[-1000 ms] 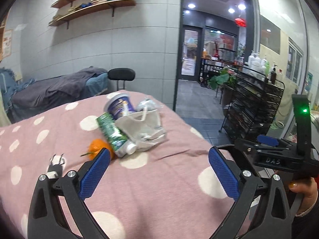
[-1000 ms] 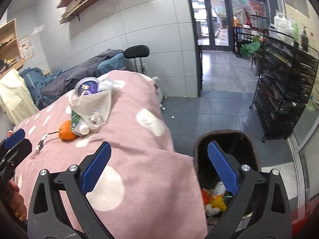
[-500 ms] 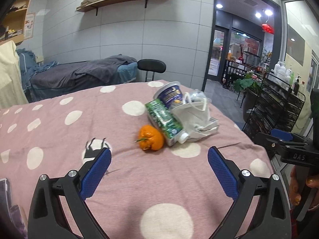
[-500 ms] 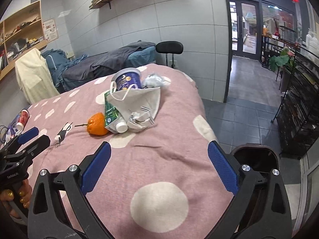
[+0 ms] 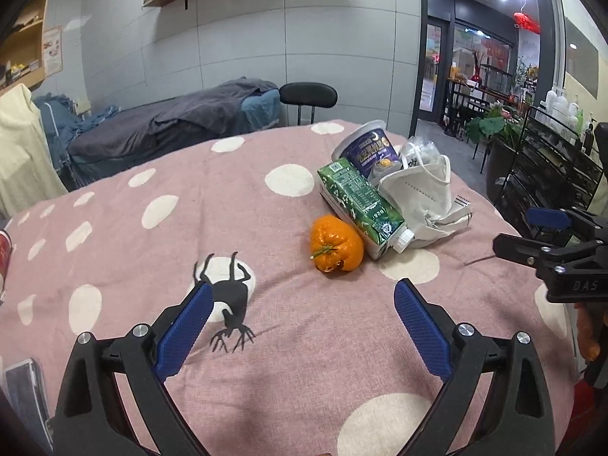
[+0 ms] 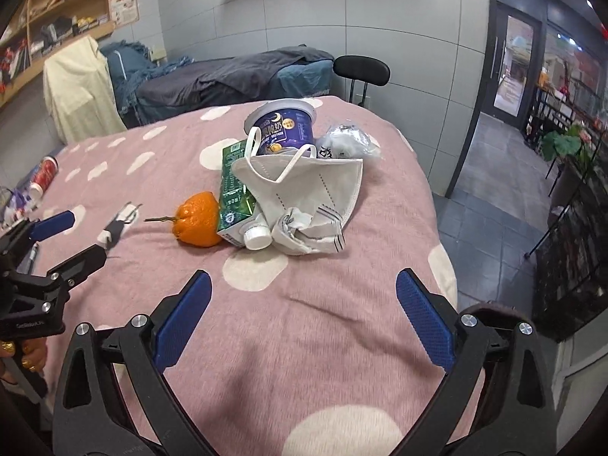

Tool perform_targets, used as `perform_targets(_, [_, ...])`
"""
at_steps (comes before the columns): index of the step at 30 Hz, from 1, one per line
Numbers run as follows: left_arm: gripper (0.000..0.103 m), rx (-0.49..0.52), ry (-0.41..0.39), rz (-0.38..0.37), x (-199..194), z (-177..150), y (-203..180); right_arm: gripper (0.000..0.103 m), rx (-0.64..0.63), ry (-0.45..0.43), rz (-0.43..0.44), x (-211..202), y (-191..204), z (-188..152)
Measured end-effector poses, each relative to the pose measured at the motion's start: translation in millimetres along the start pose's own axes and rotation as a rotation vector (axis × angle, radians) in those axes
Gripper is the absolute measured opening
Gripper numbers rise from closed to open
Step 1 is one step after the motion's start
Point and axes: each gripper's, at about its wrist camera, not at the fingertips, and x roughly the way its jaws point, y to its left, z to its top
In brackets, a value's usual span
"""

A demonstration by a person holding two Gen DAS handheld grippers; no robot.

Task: Collect trash
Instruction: 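Grasp the white crumpled wrapper with the right tool while the left tool grasps the orange pepper, then carry the white wrapper to the bin and open the right tool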

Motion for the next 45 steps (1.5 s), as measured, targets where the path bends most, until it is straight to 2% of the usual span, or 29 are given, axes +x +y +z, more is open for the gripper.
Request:
perform_targets(8, [0.094, 0.013, 0.059, -0.066, 29, 10, -1, 0.096, -0.059, 0.003, -0.052, 30, -8, 38])
perform_targets(13, [0.087, -0.019, 0.102, -0.095, 47, 16, 4, 0.096, -0.103, 0.038, -0.106, 47, -8, 50])
perform_targets(16, [0.085, -0.018, 0.105, -0.111, 53, 17, 3, 0.090, -0.082, 0.082, -0.061, 55, -11, 45])
perform_targets(18, [0.084, -0.019, 0.111, -0.127, 57, 19, 2, 0.069, -0.111, 0.123, -0.061, 65, -7, 40])
perform_targets(20, [0.082, -0.014, 0.119, -0.130, 61, 21, 0, 0.056, -0.126, 0.148, -0.057, 74, -5, 37])
perform_targets(22, [0.081, -0.005, 0.126, -0.122, 67, 24, 0, 0.034, -0.114, 0.172, -0.030, 79, -7, 36])
perform_targets(23, [0.079, -0.004, 0.131, -0.120, 69, 25, 0, 0.018, -0.110, 0.183, -0.023, 80, -8, 35])
perform_targets(26, [0.078, 0.001, 0.147, -0.126, 76, 29, -1, 0.007, -0.096, 0.180, 0.015, 74, -10, 35])
perform_targets(30, [0.074, 0.035, 0.181, -0.099, 90, 32, -4, 0.006, -0.088, 0.148, 0.033, 54, -10, 32])
perform_targets(34, [0.066, 0.029, 0.237, -0.113, 109, 33, -5, 0.006, -0.074, 0.125, 0.050, 36, -10, 27])
perform_targets(37, [0.058, 0.026, 0.244, -0.125, 112, 36, -7, 0.006, -0.054, 0.112, 0.058, 25, -12, 21])
perform_targets(38, [0.050, 0.022, 0.249, -0.142, 112, 37, -7, 0.006, -0.044, 0.108, 0.063, 21, -13, 19])
perform_targets(45, [0.041, -0.040, 0.246, -0.159, 101, 32, -4, 0.007, 0.003, 0.084, 0.067, 6, -19, 7])
